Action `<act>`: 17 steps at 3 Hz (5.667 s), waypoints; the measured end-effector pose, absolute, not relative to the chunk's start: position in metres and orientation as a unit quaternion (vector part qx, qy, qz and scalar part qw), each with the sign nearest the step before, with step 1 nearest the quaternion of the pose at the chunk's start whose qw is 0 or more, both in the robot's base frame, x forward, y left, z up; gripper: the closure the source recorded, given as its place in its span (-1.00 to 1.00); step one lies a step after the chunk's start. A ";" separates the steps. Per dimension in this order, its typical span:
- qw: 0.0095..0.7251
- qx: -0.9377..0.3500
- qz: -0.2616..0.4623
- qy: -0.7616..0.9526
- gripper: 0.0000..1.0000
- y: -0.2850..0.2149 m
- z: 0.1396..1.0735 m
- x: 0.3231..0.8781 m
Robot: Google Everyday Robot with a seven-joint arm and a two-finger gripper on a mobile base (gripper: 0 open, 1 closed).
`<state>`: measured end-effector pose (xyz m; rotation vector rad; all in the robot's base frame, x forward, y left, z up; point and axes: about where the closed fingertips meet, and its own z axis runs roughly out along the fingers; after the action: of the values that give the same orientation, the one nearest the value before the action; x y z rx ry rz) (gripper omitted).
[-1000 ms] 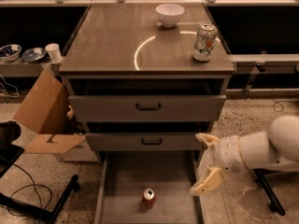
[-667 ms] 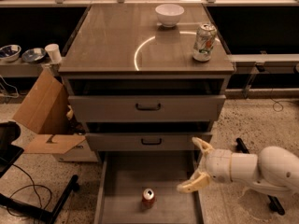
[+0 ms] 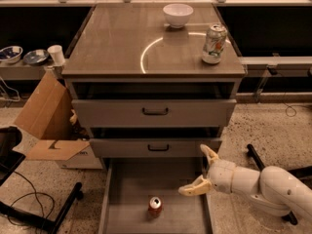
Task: Pick coke can from bottom drawer and place on counter
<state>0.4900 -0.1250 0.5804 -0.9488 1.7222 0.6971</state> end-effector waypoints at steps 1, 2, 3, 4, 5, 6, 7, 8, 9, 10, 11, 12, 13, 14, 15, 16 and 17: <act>0.507 -0.385 0.301 0.710 -1.00 -0.118 0.556 0.491; 0.524 -0.403 0.298 0.688 -1.00 -0.108 0.487 0.509; 0.533 -0.422 0.305 0.667 -1.00 -0.098 0.403 0.522; 0.527 -0.424 0.324 0.661 -1.00 -0.088 0.311 0.526; 0.517 -0.430 0.337 0.659 -1.00 -0.077 0.268 0.522; 0.504 -0.445 0.337 0.659 -1.00 -0.062 0.240 0.518; 0.490 -0.458 0.339 0.659 -1.00 -0.025 0.202 0.515; 0.485 -0.458 0.348 0.659 -0.98 0.007 0.179 0.513; 0.484 -0.455 0.358 0.656 -0.54 0.024 0.177 0.512; 0.480 -0.446 0.356 0.666 -0.08 0.023 0.182 0.513; 0.473 -0.433 0.356 0.680 0.42 0.023 0.187 0.514; 0.471 -0.430 0.356 0.683 0.85 0.023 0.187 0.515; 0.495 -0.420 0.368 0.665 1.00 0.009 0.240 0.505; 0.520 -0.393 0.382 0.656 1.00 -0.030 0.338 0.492; 0.521 -0.361 0.407 0.658 1.00 -0.054 0.442 0.467; 0.518 -0.347 0.423 0.657 1.00 -0.062 0.538 0.464; 0.528 -0.360 0.410 0.651 1.00 -0.068 0.641 0.489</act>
Offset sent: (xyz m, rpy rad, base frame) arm 0.0342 0.0407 -0.2420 0.1130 -0.0961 0.0708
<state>0.4893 -0.0681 0.6408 -0.8612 1.5561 0.9791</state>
